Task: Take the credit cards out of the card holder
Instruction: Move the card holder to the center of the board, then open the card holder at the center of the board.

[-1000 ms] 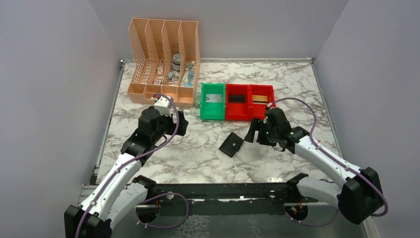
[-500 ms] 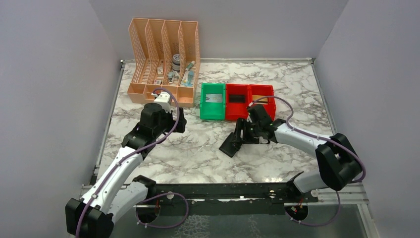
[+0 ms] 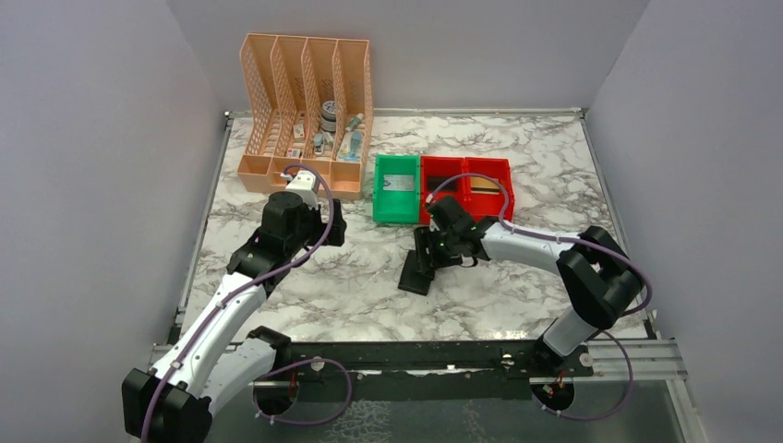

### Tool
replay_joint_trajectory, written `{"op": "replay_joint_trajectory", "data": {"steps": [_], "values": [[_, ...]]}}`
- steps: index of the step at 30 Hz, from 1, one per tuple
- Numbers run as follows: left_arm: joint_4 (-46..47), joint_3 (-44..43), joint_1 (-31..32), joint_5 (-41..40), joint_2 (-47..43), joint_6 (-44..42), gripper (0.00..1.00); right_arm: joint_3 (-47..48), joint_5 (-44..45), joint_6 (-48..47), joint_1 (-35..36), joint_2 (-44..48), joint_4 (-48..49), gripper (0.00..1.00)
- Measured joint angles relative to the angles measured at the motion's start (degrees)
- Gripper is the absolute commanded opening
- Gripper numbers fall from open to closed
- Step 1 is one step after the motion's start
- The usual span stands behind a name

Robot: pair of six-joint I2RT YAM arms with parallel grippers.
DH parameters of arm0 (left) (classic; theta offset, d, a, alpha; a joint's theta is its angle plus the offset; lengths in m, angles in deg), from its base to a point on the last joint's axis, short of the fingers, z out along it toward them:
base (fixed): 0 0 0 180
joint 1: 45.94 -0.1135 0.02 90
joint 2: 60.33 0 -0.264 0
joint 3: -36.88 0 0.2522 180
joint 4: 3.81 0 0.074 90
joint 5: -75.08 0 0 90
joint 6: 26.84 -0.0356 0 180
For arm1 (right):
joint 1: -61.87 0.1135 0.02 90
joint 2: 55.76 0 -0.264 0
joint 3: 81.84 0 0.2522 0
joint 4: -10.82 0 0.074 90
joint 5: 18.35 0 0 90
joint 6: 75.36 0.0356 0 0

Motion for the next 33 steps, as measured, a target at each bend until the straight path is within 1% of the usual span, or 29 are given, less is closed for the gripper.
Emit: {"op": "replay_joint_trajectory", "data": {"steps": [4, 9, 10, 12, 15, 18, 21, 22, 23, 24, 28, 33], "values": [[0.00, 0.00, -0.22, 0.00, 0.13, 0.00, 0.99, 2.27, -0.11, -4.68, 3.26, -2.21, 0.17, 0.56], [0.02, 0.00, -0.26, 0.35, 1.25, 0.00, 0.99, 2.38, -0.55, -10.82, 4.17, -2.38, 1.01, 0.57], [0.02, -0.02, -0.26, 0.52, 1.62, 0.00, 0.98, 2.38, -0.55, -11.96, 4.13, -2.38, 1.09, 0.58], [0.02, -0.02, -0.26, 0.96, 2.56, 0.00, 0.98, 2.38, -0.20, -14.08, 4.20, -2.21, 1.18, 0.63], [-0.02, -0.02, -0.26, 1.75, 4.11, -0.02, 0.98, 2.38, 2.05, -15.89, 4.26, -1.53, 0.57, 0.68], [-0.07, -0.02, -0.28, 2.10, 5.14, -0.02, 0.98, 2.38, 4.76, -16.50, 4.33, -0.07, -1.31, 0.69], [-0.09, -0.02, -0.28, 2.36, 5.62, -0.02, 0.97, 2.36, 5.53, -16.11, 4.33, 2.14, -2.49, 0.58], [-0.09, -0.02, -0.33, 2.45, 5.66, -0.02, 0.97, 2.32, 5.46, -15.76, 4.31, 3.28, -2.51, 0.50], [-0.09, -0.02, -0.35, 2.47, 5.68, -0.02, 0.97, 2.29, 5.42, -15.28, 4.31, 4.24, -2.51, 0.44], [-0.11, -0.02, -0.37, 2.49, 5.68, -0.02, 0.97, 2.27, 5.35, -14.62, 4.33, 5.22, -2.47, 0.42], [-0.11, -0.02, -0.61, 2.47, 5.66, -0.02, 0.97, 2.08, 5.18, -12.15, 4.63, 7.67, -1.90, 0.41], [-0.11, -0.02, -1.03, 2.47, 5.62, -0.02, 0.97, 1.42, 5.14, -9.92, 5.38, 7.69, -1.90, 0.41]]}}
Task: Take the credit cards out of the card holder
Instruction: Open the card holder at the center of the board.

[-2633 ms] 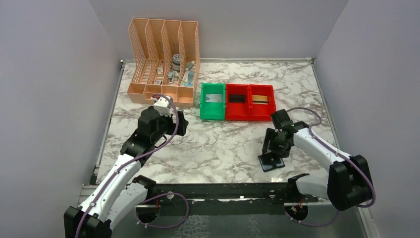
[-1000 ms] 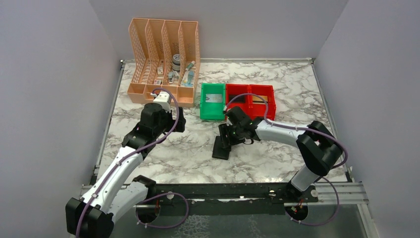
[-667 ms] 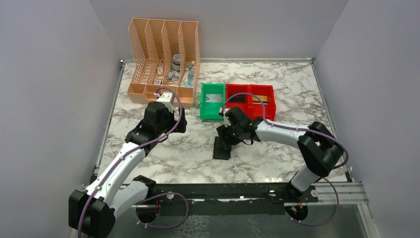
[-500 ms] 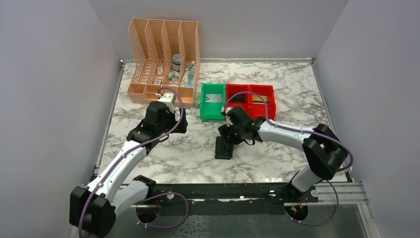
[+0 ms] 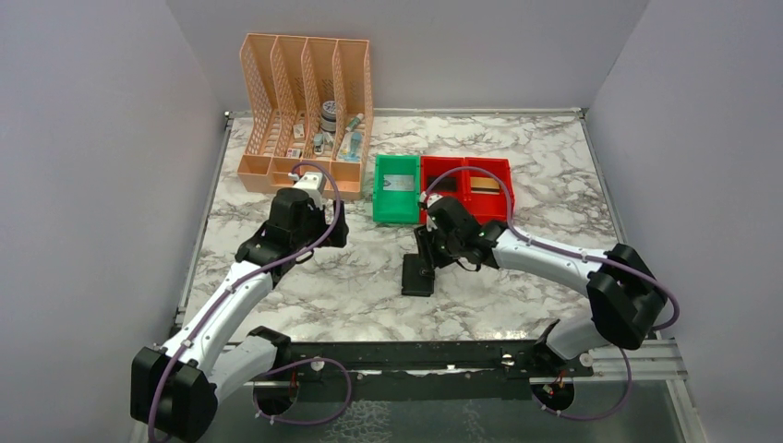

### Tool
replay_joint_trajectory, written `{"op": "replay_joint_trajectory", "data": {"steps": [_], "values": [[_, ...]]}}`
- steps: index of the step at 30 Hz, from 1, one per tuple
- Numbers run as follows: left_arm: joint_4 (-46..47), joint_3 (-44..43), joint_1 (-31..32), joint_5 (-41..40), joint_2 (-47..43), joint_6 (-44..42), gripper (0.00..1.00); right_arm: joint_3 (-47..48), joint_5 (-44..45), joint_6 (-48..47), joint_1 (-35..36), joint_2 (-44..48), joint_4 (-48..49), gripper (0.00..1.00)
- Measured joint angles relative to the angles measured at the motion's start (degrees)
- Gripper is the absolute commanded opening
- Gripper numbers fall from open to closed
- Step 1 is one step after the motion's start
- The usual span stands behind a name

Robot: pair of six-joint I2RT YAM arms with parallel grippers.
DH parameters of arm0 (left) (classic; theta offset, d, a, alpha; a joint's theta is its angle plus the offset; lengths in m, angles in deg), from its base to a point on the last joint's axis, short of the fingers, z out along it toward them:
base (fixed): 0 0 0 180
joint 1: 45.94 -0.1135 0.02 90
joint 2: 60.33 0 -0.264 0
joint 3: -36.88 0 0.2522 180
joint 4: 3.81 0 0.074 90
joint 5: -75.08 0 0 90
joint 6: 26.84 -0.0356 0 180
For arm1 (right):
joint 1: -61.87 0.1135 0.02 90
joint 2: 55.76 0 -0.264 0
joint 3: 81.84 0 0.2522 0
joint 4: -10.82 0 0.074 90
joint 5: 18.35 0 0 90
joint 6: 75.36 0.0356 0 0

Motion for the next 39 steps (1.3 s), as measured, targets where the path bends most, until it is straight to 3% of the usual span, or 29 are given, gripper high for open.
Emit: {"op": "replay_joint_trajectory", "data": {"steps": [8, 16, 22, 29, 39], "values": [[0.00, 0.00, -0.66, 0.00, -0.09, 0.02, 0.97, 0.04, 0.37, 2.21, 2.73, -3.21, -0.20, 0.40], [-0.02, -0.02, -0.94, 0.68, 0.26, 0.00, 0.96, 2.27, 3.78, 6.08, 4.07, -7.28, -2.40, 0.28], [-0.26, -0.90, -1.20, 3.41, 2.08, -0.20, 0.89, 1.22, 7.17, 9.68, 4.09, -7.06, -2.05, 0.22], [-1.53, -2.93, -0.81, 6.95, 7.10, 0.57, 0.89, 0.22, 9.33, 11.41, 4.50, -6.75, -0.81, 0.07], [3.41, -1.25, 12.11, 8.20, 13.79, 9.97, 0.85, -8.24, 4.22, 12.79, 2.21, -1.70, 10.25, 0.01]]}}
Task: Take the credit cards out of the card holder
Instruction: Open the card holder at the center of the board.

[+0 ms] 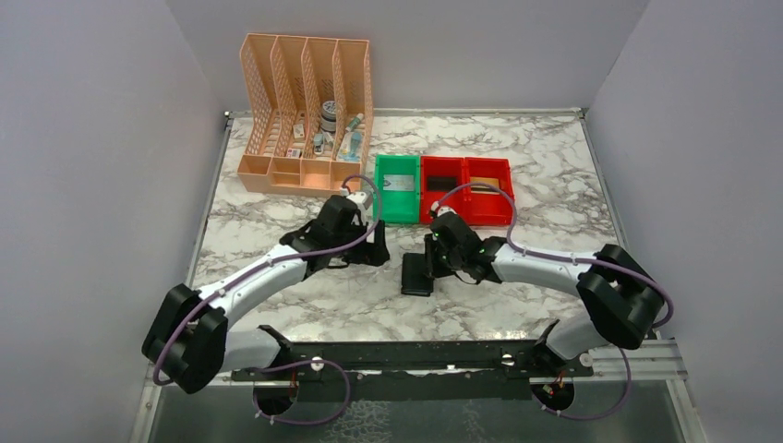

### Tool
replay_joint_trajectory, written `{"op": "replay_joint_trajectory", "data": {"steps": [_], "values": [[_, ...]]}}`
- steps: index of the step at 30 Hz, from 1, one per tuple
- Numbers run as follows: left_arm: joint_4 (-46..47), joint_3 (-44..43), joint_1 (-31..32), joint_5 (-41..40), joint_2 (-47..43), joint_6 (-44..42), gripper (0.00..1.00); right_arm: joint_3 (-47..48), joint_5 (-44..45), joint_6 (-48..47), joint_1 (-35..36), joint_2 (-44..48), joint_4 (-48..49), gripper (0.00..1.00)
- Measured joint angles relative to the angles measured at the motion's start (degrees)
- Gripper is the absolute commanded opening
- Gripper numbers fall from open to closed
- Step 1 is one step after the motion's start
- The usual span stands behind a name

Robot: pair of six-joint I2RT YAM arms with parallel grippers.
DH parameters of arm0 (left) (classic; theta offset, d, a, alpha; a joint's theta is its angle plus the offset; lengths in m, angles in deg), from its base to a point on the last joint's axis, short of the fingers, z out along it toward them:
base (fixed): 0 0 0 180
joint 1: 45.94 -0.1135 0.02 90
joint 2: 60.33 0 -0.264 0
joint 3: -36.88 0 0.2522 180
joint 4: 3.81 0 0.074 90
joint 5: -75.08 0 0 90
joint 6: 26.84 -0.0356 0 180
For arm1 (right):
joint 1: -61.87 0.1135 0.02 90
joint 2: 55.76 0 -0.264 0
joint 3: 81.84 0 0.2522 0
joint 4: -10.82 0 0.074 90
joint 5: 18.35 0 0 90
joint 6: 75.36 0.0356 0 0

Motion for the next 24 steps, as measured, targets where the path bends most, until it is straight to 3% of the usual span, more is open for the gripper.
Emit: {"op": "replay_joint_trajectory", "data": {"steps": [12, 16, 24], "values": [[8.41, 0.87, 11.52, -1.09, 13.44, 6.27, 0.66, -7.23, -9.35, 3.72, -4.57, 1.31, 13.81, 0.01], [10.88, 0.24, 12.90, -1.86, 16.33, 7.96, 0.53, -8.74, -10.51, 4.09, -5.25, 1.90, 15.87, 0.01], [10.43, -3.04, 13.60, -4.81, 20.41, 9.60, 0.45, -10.56, -13.64, 5.46, -8.37, 2.82, 17.59, 0.01]]}}
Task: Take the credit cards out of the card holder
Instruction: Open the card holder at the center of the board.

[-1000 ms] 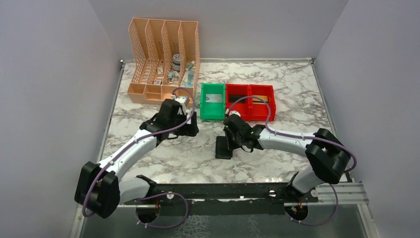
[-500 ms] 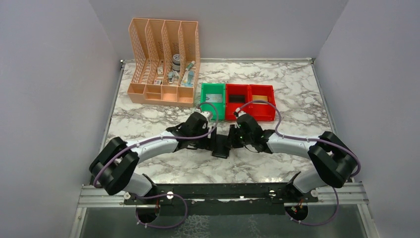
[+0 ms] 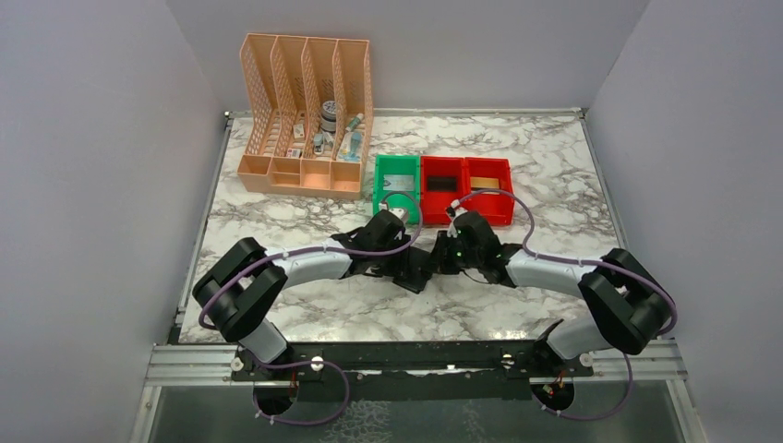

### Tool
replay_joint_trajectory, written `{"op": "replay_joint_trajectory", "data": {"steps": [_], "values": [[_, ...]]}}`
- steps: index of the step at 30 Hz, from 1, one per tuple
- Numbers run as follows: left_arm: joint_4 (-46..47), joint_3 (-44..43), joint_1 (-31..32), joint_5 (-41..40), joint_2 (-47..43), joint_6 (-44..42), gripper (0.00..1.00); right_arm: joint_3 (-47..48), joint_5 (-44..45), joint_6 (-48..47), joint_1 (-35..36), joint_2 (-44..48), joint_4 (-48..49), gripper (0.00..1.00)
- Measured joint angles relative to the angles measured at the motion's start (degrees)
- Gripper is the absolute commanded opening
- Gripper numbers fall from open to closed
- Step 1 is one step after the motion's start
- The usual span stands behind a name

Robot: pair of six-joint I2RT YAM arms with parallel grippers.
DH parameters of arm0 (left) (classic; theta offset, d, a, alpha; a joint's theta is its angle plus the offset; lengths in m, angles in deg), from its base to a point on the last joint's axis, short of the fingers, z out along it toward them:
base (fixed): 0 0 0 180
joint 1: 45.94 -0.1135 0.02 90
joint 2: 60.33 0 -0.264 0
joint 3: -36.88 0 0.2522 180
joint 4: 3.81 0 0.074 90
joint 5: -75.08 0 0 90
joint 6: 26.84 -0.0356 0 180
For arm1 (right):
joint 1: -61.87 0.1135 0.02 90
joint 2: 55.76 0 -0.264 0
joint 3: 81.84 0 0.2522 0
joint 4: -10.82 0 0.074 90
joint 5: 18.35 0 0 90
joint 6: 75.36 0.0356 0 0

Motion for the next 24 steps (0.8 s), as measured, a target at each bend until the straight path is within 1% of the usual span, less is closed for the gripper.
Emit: {"op": "replay_joint_trajectory", "data": {"steps": [4, 7, 9, 11, 13, 19, 24], "values": [[0.09, -0.28, 0.15, -0.37, 0.44, 0.59, 0.45, -0.11, -0.20, 0.09, -1.27, 1.57, -2.16, 0.01], [0.07, -0.28, 0.24, -0.55, 0.44, 0.72, 0.45, 0.09, 0.76, -0.55, -1.46, 2.54, -5.64, 0.04], [0.07, -0.28, 0.24, -0.57, 0.44, 0.79, 0.45, 0.35, 2.01, -0.83, -1.46, 3.04, -8.31, 0.10], [0.07, -0.28, 0.24, -0.57, 0.44, 0.81, 0.47, 0.42, 3.10, -1.11, -1.53, 3.89, -10.12, 0.18], [0.04, -0.28, 0.24, -0.57, 0.44, 0.79, 0.48, 0.42, 4.31, -1.64, -1.68, 5.29, -12.44, 0.20], [0.15, -0.31, 0.24, -0.57, 0.39, 0.37, 0.49, 0.42, 6.75, -1.62, -1.73, 6.16, -18.51, 0.21], [0.04, -0.46, 0.24, -0.55, 0.39, -0.13, 0.50, 0.42, 6.86, -0.39, -1.73, 5.86, -19.45, 0.22]]}}
